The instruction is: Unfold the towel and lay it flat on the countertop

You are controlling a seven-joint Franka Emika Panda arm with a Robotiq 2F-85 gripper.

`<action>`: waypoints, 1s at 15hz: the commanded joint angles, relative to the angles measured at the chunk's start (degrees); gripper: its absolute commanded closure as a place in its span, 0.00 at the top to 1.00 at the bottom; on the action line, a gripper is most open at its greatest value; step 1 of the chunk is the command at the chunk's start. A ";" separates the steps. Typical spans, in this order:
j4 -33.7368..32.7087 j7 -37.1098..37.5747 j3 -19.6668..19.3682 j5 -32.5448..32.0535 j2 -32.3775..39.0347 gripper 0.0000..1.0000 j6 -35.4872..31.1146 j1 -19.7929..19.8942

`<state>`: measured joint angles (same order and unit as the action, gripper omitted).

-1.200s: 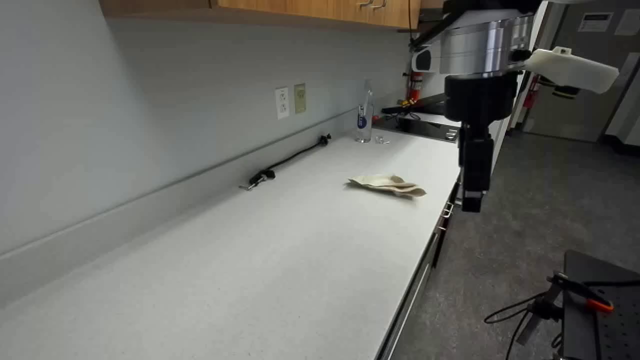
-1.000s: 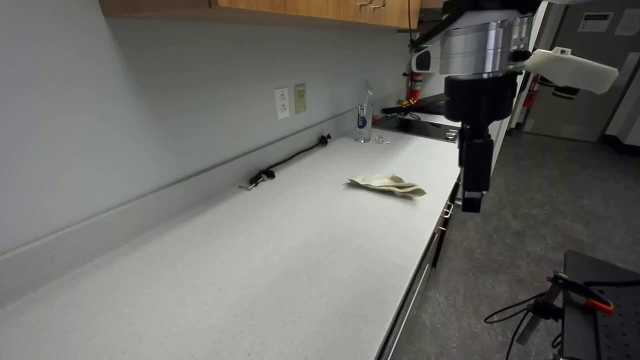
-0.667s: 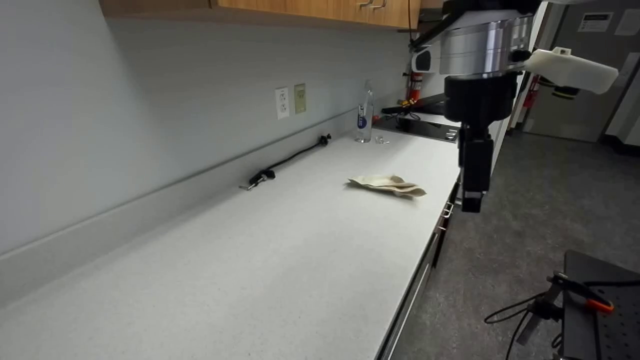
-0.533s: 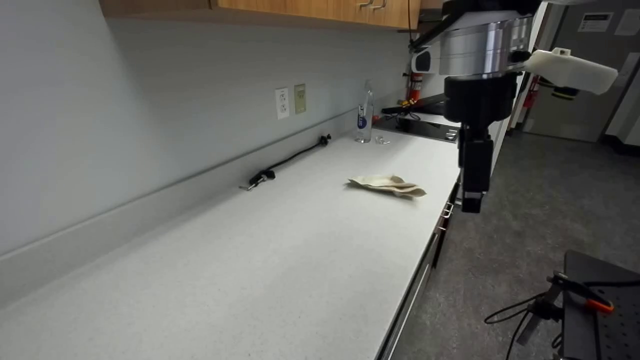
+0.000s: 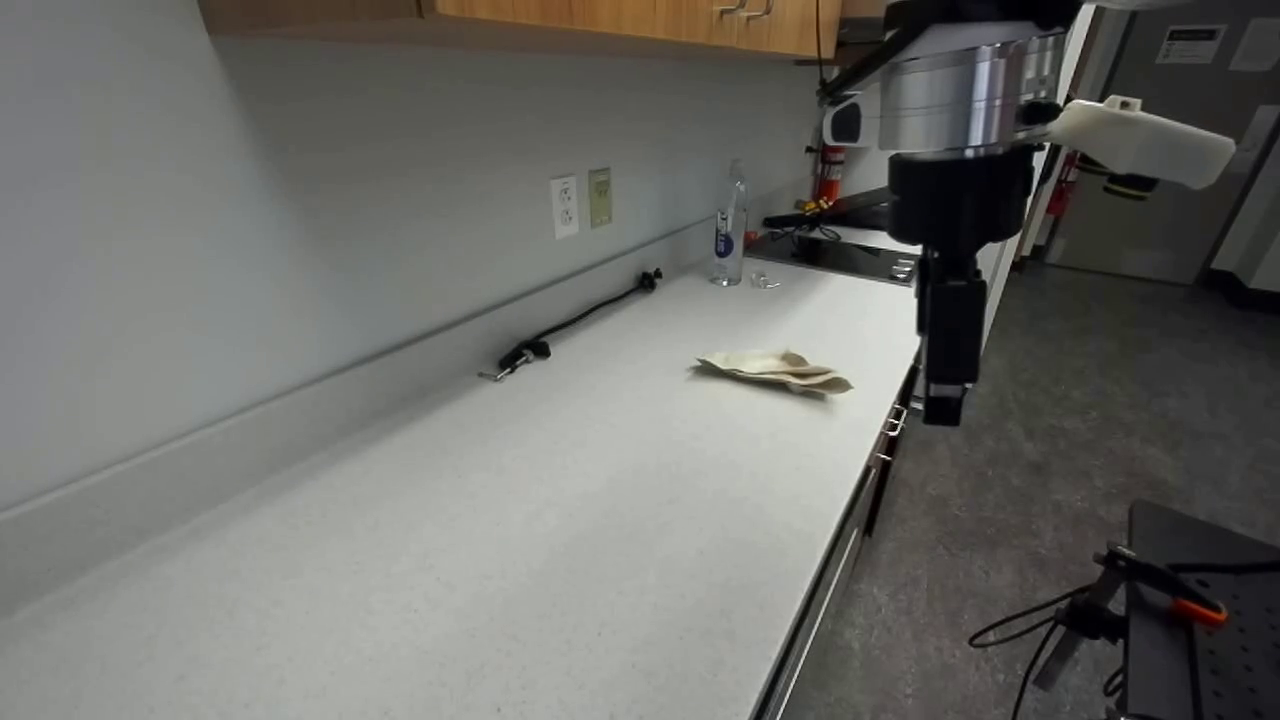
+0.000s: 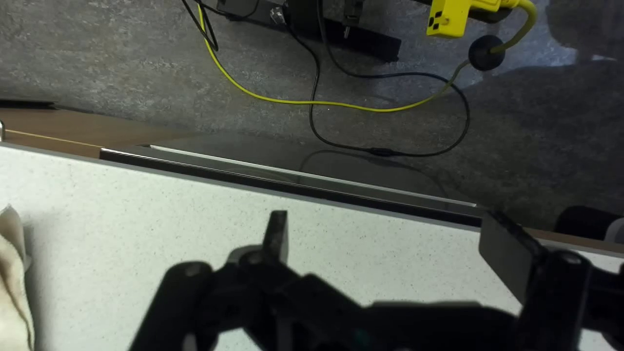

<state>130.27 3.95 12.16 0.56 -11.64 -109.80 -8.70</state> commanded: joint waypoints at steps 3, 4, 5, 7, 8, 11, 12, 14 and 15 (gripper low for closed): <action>-0.08 0.10 -0.49 -0.11 0.05 1.00 0.09 -0.53; -0.08 0.10 -0.49 -0.10 0.05 1.00 0.09 -0.53; -0.16 -0.09 -0.53 -0.42 0.04 1.00 0.16 -0.46; -0.27 -0.42 -0.74 -1.08 0.05 1.00 0.22 -0.26; -0.29 -0.74 -1.01 -1.15 0.07 1.00 0.13 -0.12; -0.37 -1.00 -1.95 -2.02 0.08 1.00 0.26 0.44; -0.33 -1.15 -2.41 -2.34 -0.01 1.00 0.22 0.66; -0.34 -1.29 -3.34 -2.97 -0.07 1.00 0.13 1.15; -0.41 -1.44 -3.94 -3.29 0.00 1.00 0.01 1.49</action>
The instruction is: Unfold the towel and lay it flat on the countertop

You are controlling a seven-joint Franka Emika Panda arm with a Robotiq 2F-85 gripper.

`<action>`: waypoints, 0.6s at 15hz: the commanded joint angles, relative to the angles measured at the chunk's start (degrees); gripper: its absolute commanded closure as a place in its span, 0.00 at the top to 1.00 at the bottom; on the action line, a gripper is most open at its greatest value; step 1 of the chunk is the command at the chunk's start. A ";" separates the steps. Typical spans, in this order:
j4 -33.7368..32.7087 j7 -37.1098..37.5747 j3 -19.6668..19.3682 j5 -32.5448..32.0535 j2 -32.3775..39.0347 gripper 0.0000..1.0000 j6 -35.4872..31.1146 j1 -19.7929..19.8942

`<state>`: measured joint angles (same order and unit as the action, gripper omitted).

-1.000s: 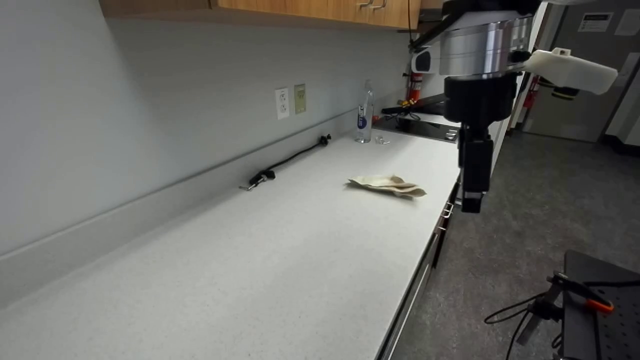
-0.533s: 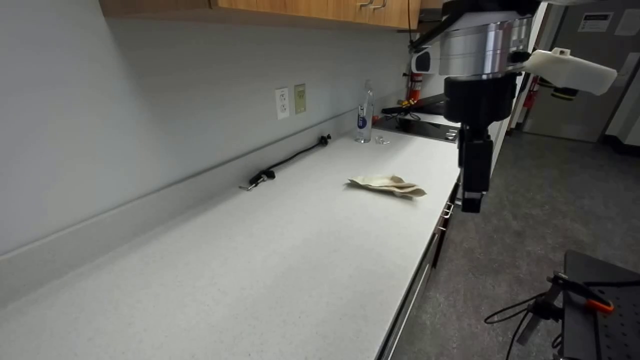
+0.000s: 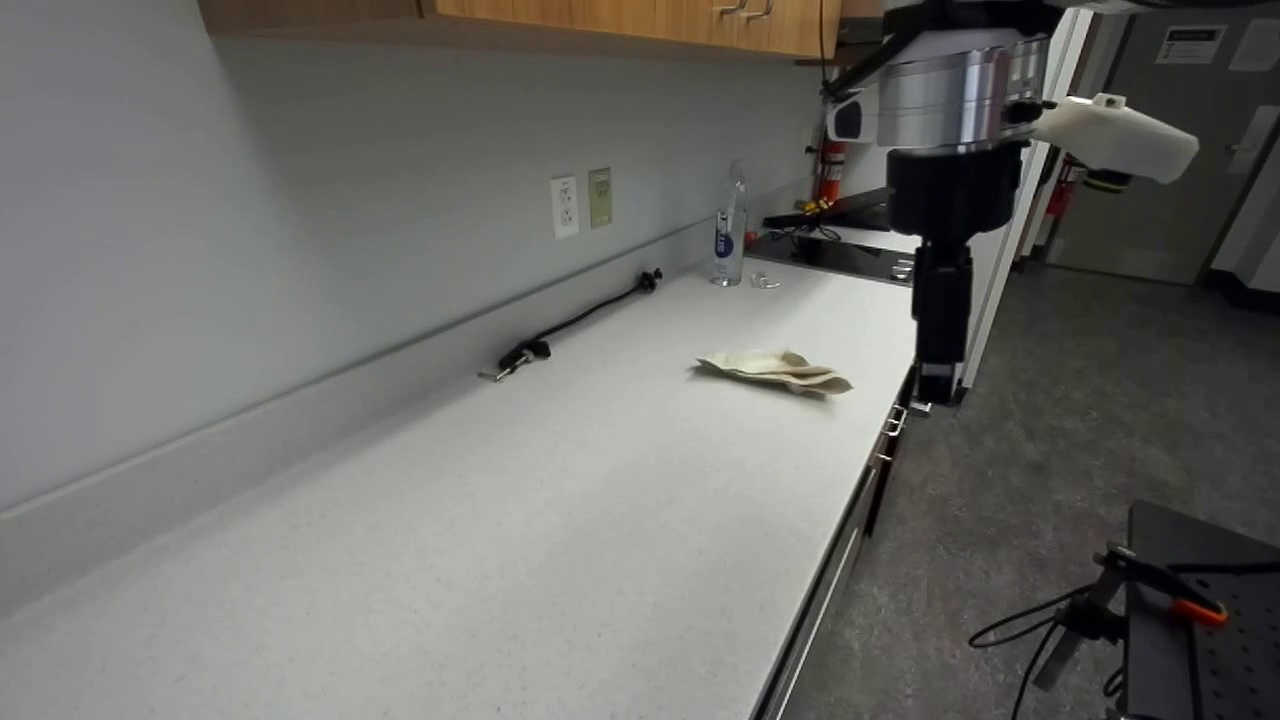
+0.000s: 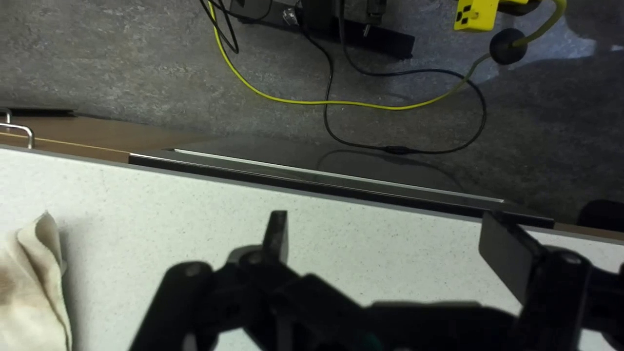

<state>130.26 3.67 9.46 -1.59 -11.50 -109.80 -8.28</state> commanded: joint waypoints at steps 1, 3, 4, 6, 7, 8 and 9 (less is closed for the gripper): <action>-0.44 -1.40 -1.92 -1.36 -0.02 1.00 -0.28 1.47; -0.69 -1.64 -3.41 -2.42 0.48 1.00 -1.19 2.52; -1.01 -1.81 -4.23 -2.92 0.94 1.00 -1.61 3.18; -1.65 -2.60 -6.07 -3.29 1.85 1.00 -2.50 4.57; -1.90 -2.82 -6.91 -3.33 2.25 1.00 -3.08 5.27; -2.15 -3.21 -7.75 -3.23 2.57 1.00 -3.59 5.90; -2.39 -3.36 -8.53 -3.36 2.89 1.00 -4.26 6.62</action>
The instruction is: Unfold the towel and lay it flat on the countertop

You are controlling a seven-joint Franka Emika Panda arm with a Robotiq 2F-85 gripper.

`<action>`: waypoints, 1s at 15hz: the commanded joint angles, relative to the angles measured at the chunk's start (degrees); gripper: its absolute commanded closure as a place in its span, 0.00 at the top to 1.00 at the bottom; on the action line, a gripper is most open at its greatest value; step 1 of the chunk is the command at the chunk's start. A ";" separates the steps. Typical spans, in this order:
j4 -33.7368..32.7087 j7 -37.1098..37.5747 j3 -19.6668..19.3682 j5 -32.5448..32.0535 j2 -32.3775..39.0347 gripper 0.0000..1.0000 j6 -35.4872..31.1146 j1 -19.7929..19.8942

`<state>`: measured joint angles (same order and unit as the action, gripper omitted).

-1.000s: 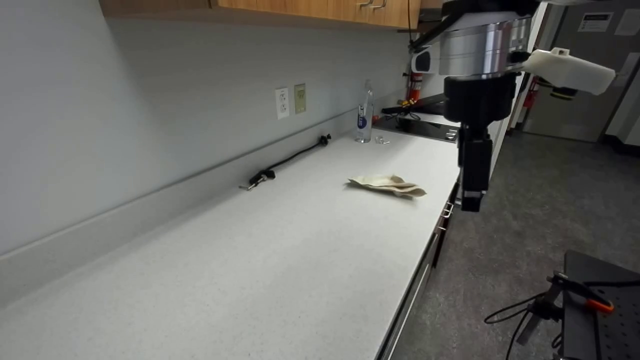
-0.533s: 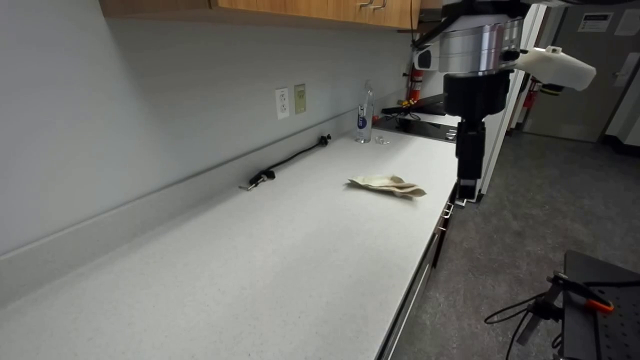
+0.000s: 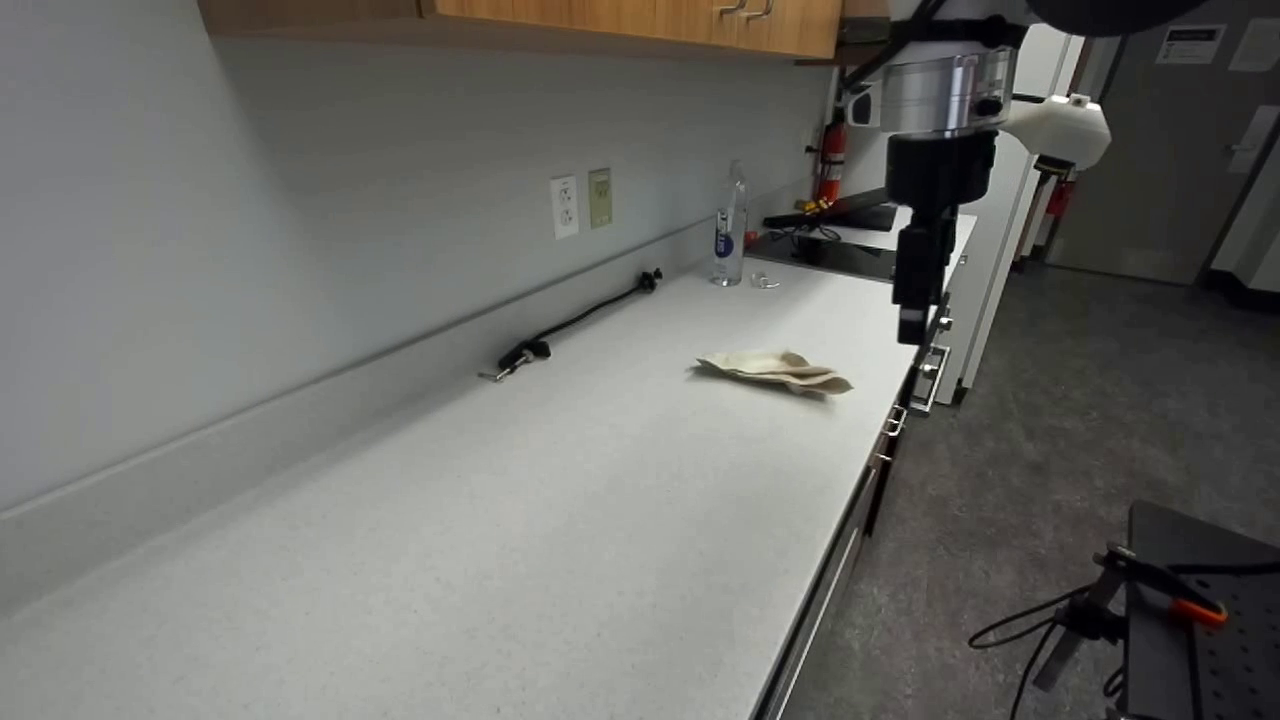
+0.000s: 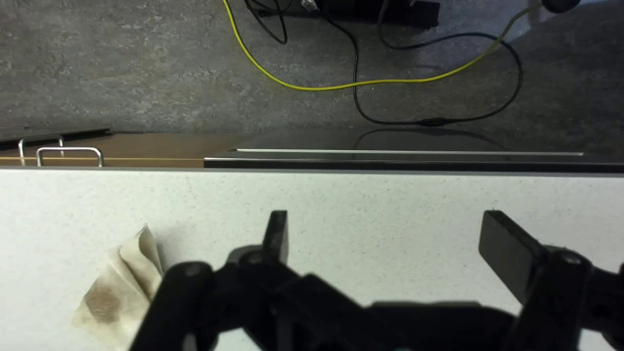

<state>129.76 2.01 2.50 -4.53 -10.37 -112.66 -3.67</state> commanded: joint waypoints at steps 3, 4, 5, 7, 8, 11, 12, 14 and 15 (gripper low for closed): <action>-2.88 -2.54 -3.26 -0.09 2.25 1.00 -2.41 3.37; -2.82 -2.77 -3.37 0.03 1.73 1.00 -3.00 3.43; -2.36 -1.87 -2.79 -0.70 0.67 1.00 -3.69 3.11; -2.14 -1.59 -3.00 -0.07 1.38 1.00 -3.16 3.35; -2.26 -1.59 -2.84 -0.07 1.24 1.00 -3.16 3.31; -2.34 -1.58 -2.62 -0.08 1.18 1.00 -3.16 3.25; -2.34 -1.58 -2.62 -0.08 1.18 1.00 -3.16 3.25; -3.28 -1.00 -3.21 -0.72 3.19 1.00 -3.67 3.96; -3.59 -0.65 -3.61 -1.02 4.01 1.00 -4.05 4.35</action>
<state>127.57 0.65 -0.60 -4.68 -8.74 -115.96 -0.64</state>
